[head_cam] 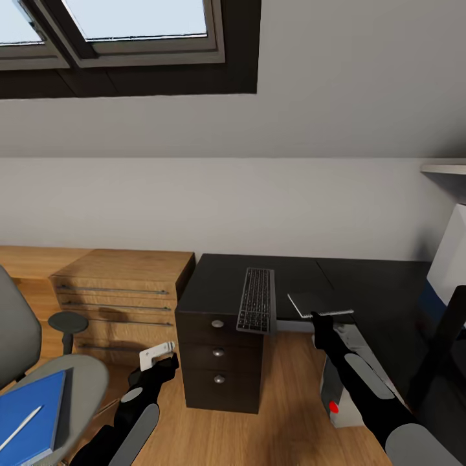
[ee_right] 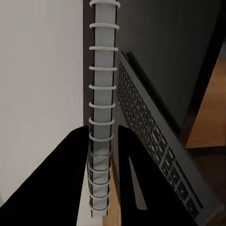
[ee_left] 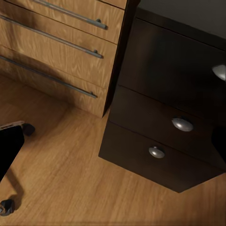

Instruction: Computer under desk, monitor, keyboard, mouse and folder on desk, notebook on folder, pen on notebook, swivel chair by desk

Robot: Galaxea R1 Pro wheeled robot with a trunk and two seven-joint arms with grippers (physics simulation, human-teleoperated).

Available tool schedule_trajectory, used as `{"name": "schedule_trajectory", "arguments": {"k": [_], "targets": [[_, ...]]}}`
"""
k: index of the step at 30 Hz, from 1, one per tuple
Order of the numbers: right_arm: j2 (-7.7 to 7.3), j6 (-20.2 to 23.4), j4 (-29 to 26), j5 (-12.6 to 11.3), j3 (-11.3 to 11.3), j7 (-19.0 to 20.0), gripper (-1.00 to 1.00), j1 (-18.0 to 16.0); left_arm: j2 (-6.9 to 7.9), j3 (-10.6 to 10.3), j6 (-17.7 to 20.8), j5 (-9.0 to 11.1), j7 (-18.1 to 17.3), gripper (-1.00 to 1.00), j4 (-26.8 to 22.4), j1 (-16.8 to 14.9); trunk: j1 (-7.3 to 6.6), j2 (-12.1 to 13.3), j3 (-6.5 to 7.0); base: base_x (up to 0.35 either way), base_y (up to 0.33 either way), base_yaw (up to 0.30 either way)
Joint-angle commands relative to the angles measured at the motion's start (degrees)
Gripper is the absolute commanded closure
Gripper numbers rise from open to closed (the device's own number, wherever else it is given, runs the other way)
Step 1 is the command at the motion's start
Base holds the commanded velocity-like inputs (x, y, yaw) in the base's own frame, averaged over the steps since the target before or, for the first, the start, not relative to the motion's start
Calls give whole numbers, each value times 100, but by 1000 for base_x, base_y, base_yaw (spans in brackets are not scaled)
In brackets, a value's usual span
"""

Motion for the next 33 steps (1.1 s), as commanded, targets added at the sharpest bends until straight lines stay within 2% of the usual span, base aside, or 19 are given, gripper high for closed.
{"name": "schedule_trajectory", "arguments": {"k": [1,14,21,23,27,33], "targets": [[-5,-5,2,-63,22,33,100,-5,6,-15,17,28,44,-100,-8,-6,22,-45,-25,-3,0,0],[-17,-8,-14,-33,35,70,100,-4,6,-15,17,35,43,-100,-8,-6,308,-567,-258,0,0,0],[-33,-7,-15,-23,34,73,100,-1,6,-15,17,35,43,-100,-8,-6,308,-567,-258,0,0,0],[-20,37,-81,47,77,86,100,25,-60,6,19,46,69,-100,-73,59,308,-567,-258,0,0,0],[-7,34,-114,168,77,83,100,24,-80,14,12,36,69,-100,-201,187,308,-567,-258,0,0,0],[-10,29,-71,134,88,77,100,21,-114,16,7,27,69,-100,-394,298,308,-567,-258,0,0,0]]}}
